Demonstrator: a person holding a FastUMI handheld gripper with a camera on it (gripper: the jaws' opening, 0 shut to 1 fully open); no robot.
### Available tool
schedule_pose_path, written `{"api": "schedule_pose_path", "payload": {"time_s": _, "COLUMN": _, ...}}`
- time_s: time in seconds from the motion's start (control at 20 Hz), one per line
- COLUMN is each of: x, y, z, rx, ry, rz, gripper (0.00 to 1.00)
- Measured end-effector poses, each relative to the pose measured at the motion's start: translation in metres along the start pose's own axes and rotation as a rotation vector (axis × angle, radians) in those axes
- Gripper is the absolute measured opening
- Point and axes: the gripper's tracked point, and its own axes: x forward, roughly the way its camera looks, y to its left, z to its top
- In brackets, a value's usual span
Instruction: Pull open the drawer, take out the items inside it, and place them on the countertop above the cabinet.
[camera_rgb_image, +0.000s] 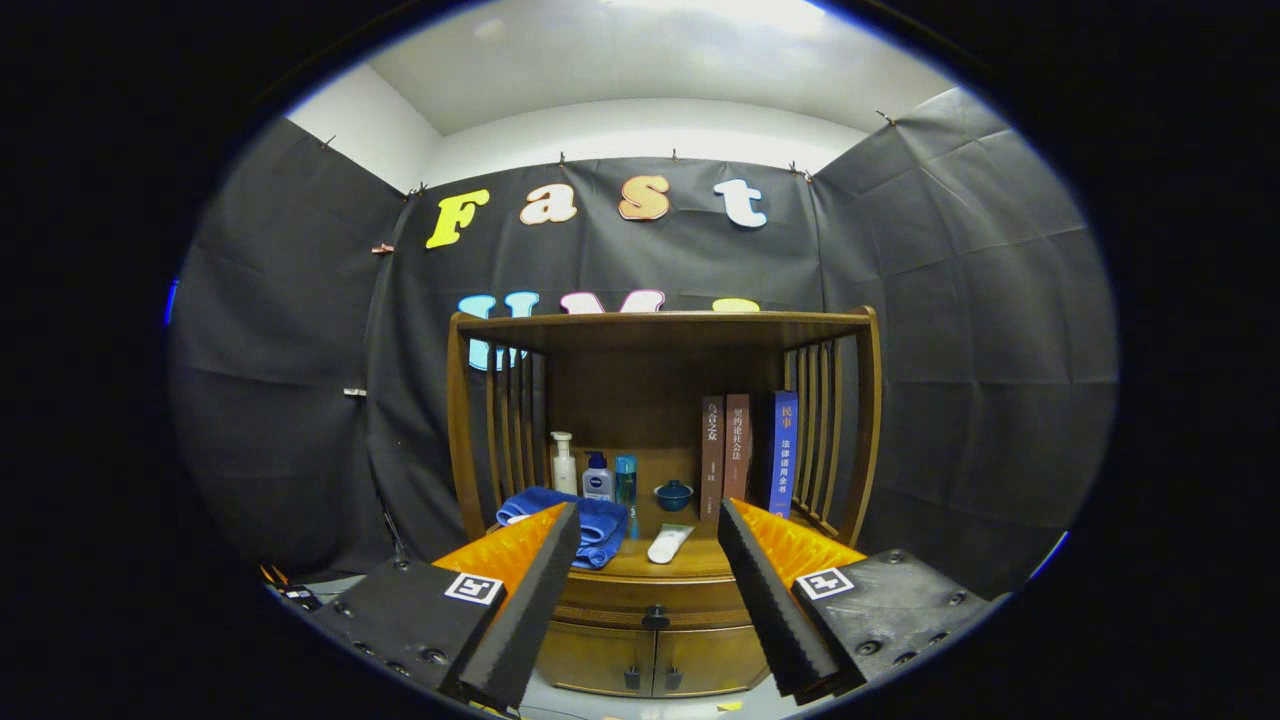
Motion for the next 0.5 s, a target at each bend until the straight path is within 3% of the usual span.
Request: {"api": "schedule_pose_path", "payload": {"time_s": 0.5, "x": -0.0049, "y": 0.0026, "z": 0.0020, "rx": 0.011, "ry": 0.011, "rz": 0.015, "gripper": 0.91}}
